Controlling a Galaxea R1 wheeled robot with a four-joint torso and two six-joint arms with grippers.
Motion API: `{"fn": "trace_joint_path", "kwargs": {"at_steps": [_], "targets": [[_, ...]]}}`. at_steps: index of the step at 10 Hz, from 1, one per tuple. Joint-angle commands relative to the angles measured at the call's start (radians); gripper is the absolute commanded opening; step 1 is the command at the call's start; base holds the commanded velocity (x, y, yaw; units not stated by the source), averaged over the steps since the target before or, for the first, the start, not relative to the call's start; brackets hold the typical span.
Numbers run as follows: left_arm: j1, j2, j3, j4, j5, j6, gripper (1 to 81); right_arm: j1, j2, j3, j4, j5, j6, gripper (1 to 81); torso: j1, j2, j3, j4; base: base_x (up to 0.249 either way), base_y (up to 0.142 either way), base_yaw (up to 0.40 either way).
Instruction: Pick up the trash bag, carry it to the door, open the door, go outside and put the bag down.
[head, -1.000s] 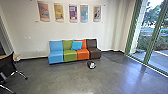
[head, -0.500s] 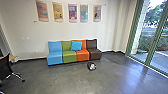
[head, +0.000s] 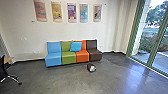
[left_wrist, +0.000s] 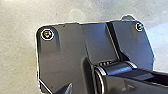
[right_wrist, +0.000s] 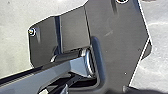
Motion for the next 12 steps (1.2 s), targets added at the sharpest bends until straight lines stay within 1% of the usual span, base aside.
{"fn": "trace_joint_path", "kwargs": {"at_steps": [1,12], "targets": [[-0.063,0.007,0.005,-0.004,0.055,-0.002,81.1,0.041,-0.008,0.005,0.001,-0.065,-0.004,81.1,0.0,0.0,0.0,0.0,0.19,-0.061,0.0],[-0.065,0.007,0.005,-0.006,0.055,-0.003,81.1,0.041,-0.007,0.005,0.0,-0.065,-0.004,81.1,0.0,0.0,0.0,0.0,0.19,-0.063,0.0]]}}
